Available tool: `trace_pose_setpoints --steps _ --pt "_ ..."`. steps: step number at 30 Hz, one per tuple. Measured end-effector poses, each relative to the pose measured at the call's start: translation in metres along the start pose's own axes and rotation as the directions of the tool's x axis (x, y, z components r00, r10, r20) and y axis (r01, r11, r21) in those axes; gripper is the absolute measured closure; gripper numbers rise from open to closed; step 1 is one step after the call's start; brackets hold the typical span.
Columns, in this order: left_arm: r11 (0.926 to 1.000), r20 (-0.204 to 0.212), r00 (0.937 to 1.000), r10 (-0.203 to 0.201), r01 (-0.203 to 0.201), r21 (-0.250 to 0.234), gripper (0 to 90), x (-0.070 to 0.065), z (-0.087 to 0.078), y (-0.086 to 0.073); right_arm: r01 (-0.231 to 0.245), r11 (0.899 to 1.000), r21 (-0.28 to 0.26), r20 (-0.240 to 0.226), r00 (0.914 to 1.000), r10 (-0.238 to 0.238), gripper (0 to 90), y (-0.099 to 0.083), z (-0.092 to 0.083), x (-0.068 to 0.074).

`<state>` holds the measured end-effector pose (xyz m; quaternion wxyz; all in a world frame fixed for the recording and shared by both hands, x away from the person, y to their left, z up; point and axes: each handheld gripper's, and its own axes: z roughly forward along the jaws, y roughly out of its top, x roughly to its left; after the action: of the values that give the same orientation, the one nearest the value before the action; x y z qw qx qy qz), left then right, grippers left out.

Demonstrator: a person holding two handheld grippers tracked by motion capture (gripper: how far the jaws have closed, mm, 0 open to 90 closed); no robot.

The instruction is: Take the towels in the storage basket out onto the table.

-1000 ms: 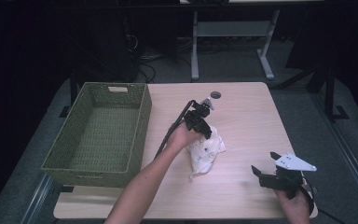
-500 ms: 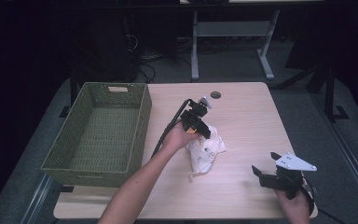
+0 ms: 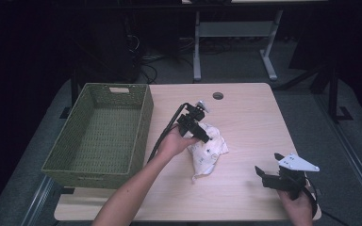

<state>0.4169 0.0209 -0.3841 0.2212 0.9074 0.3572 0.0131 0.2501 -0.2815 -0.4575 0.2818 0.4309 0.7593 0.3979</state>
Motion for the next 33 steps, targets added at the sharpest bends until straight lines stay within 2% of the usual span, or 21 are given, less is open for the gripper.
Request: trace_pose_setpoints --steps 3,4,8,13,19,32,33 --pt "1.0 0.011 0.9999 0.0 0.0 -0.006 32.4 -0.002 0.0 -0.006 0.002 1.0 0.001 -0.001 1.0 -0.002 13.5 0.0 0.0 0.0" --pt "0.9999 0.007 0.9999 0.013 -0.013 -0.007 32.4 -0.004 0.0 -0.01 0.001 1.0 0.005 0.0 1.0 -0.001 13.5 0.0 0.001 0.0" --pt "0.9996 0.021 0.9996 0.022 -0.021 -0.017 32.2 -0.007 -0.002 -0.016 0.004 1.0 0.009 0.0 1.0 -0.004 13.5 0.0 0.001 0.001" --pt "0.9994 0.015 0.9995 0.029 -0.029 -0.016 31.7 -0.009 -0.003 -0.021 0.005 1.0 0.012 0.003 1.0 -0.005 13.5 0.0 0.001 0.001" --pt "0.9991 0.026 0.9995 0.018 -0.017 -0.038 31.5 -0.006 -0.009 -0.029 0.004 1.0 0.01 0.007 1.0 -0.004 13.5 -0.001 0.0 0.001" --pt "0.9968 0.009 0.9986 0.052 -0.051 -0.061 30.8 -0.012 -0.013 -0.051 0.001 1.0 0.017 0.006 1.0 -0.001 13.5 -0.003 0.002 0.004" --pt "0.9969 0.017 0.9989 0.044 -0.042 -0.067 30.8 -0.013 -0.012 -0.053 0.001 1.0 0.017 0.006 1.0 -0.001 13.5 -0.003 0.002 0.004"
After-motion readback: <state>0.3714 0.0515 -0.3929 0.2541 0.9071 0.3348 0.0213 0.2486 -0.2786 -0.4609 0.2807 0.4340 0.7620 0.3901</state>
